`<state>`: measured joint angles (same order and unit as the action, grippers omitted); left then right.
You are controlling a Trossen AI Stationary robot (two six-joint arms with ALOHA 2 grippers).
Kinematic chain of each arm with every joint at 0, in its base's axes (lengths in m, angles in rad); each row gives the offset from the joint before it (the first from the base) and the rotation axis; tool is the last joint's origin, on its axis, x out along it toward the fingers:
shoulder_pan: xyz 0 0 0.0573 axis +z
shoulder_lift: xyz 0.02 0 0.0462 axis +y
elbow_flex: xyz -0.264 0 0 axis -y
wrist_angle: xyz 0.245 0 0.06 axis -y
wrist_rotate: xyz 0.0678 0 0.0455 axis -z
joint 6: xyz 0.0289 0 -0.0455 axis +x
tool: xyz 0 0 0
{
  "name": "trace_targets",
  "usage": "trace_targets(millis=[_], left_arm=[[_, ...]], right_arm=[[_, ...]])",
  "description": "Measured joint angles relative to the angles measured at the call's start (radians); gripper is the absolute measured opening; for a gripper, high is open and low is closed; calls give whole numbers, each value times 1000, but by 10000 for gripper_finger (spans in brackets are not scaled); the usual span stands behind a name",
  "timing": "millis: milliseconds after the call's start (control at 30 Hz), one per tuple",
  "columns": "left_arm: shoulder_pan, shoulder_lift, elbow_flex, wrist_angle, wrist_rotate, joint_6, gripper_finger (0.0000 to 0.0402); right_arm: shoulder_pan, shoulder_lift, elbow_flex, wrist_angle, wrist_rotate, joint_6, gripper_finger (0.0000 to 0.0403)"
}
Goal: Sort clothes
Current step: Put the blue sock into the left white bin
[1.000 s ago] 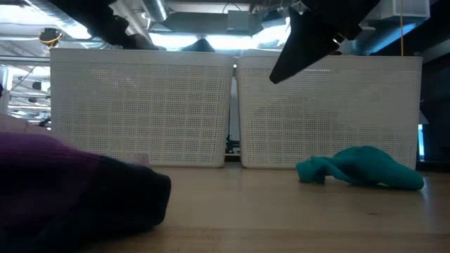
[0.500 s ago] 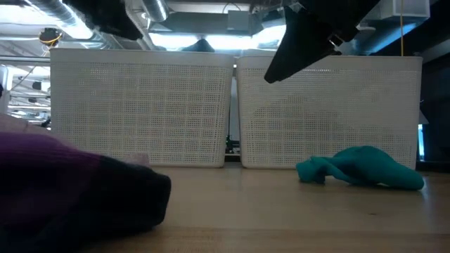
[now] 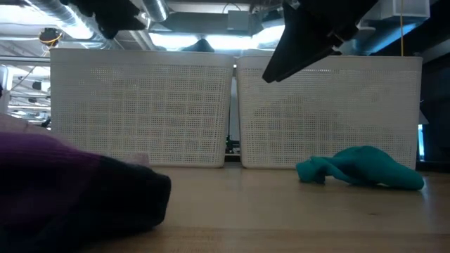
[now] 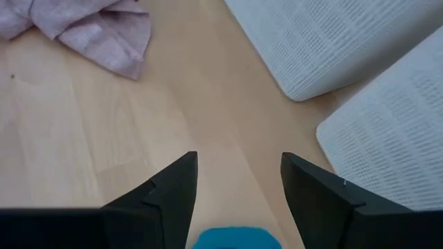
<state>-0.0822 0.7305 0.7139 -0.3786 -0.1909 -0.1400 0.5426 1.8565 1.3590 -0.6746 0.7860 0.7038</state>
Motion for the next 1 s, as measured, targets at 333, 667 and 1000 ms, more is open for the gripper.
trace_targets(millis=[333,667,1000], left_arm=[[-153,65,-113,199,-11,-15,177],[-214,109,-140,214,-67,-63,177],[-217,184,-140,288,-84,-34,177]], right_arm=[[3,-11,2,-104,-269,132,209],[61,10,-84,-215,-349,366,209],[29,11,-281,23,-348,362,153]])
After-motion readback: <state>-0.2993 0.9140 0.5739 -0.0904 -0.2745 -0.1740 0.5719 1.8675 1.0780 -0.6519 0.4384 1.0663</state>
